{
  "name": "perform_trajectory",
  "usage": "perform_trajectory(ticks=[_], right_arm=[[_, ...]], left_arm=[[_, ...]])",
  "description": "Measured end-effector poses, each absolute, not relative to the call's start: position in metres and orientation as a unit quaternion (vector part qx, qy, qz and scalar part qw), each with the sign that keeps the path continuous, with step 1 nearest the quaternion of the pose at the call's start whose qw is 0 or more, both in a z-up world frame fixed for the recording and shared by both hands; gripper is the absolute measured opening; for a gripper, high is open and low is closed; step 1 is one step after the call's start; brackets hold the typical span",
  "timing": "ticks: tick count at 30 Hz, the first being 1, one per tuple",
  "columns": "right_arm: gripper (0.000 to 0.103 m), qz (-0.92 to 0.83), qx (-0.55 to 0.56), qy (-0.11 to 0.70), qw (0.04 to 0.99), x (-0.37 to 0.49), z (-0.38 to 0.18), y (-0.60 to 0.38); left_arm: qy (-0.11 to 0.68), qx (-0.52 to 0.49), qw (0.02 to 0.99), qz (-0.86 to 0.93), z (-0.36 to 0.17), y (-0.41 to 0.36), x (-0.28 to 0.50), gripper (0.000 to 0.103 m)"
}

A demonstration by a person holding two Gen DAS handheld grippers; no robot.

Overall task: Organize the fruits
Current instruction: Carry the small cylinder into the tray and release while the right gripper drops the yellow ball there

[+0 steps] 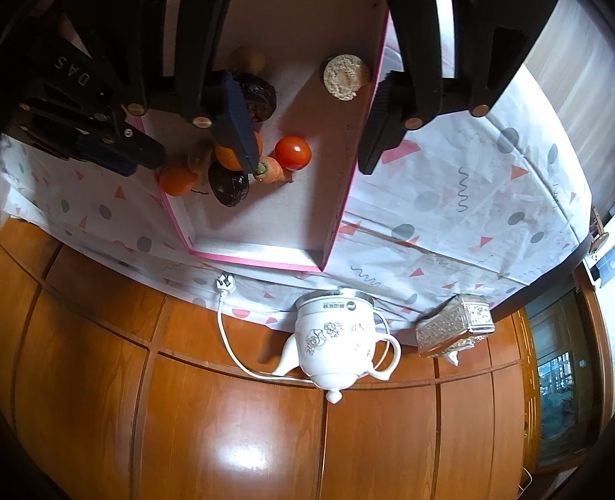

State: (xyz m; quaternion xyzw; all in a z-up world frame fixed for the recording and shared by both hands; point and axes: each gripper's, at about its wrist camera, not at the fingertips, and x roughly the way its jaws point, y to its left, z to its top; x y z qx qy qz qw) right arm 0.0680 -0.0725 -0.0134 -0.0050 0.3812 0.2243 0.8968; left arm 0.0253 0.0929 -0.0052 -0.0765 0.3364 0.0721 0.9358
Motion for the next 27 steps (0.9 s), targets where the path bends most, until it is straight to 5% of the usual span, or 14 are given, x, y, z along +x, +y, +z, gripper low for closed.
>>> perform_trajectory(ticks=[19, 27], right_arm=[[0.037, 0.147, -0.036, 0.349, 0.925, 0.021, -0.013, -0.086], [0.037, 0.153, -0.049, 0.344, 0.925, 0.014, -0.013, -0.081]], left_arm=[[0.313, -0.073, 0.942, 0.097, 0.002, 0.084, -0.007, 0.103], [0.307, -0.077, 0.944, 0.096, 0.007, 0.085, -0.012, 0.103]])
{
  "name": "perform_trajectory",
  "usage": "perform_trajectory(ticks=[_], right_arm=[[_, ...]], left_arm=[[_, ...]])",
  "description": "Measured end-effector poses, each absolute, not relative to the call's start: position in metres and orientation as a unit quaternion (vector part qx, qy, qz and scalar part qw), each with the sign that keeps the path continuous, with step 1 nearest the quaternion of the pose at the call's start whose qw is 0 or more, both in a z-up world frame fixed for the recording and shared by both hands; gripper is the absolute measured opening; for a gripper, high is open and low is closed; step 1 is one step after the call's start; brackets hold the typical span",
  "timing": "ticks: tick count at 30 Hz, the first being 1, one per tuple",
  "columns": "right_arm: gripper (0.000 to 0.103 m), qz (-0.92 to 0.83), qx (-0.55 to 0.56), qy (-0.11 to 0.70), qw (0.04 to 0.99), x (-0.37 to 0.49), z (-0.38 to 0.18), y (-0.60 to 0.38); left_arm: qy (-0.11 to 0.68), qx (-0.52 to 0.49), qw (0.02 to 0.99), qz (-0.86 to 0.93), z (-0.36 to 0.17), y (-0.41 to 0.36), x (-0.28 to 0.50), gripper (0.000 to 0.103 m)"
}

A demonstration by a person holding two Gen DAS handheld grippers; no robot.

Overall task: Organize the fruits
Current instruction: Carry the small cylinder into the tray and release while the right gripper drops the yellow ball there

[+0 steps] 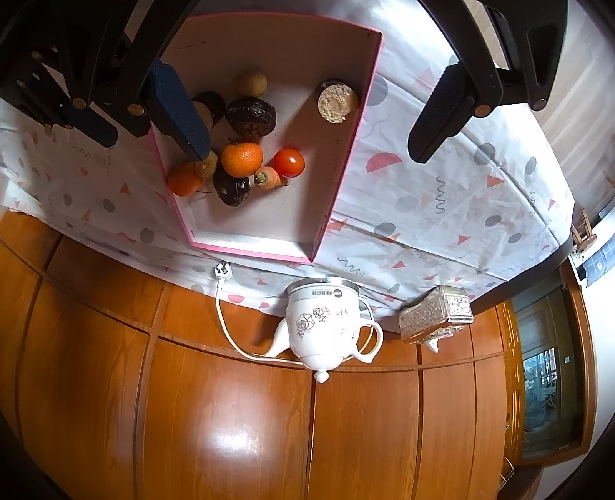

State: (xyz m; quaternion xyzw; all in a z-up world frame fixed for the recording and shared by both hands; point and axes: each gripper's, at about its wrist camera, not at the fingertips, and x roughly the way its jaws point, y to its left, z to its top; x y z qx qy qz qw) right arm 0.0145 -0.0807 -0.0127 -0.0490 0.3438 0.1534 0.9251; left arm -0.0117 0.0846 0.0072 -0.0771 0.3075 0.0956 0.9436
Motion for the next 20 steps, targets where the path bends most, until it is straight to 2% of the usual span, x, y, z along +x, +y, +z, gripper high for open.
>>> perform_trajectory(ticks=[20], right_arm=[[0.037, 0.154, -0.051, 0.345, 0.924, 0.0112, -0.0151, -0.0817]], left_arm=[[0.296, -0.071, 0.946, 0.107, 0.0107, 0.0830, -0.0141, 0.101]])
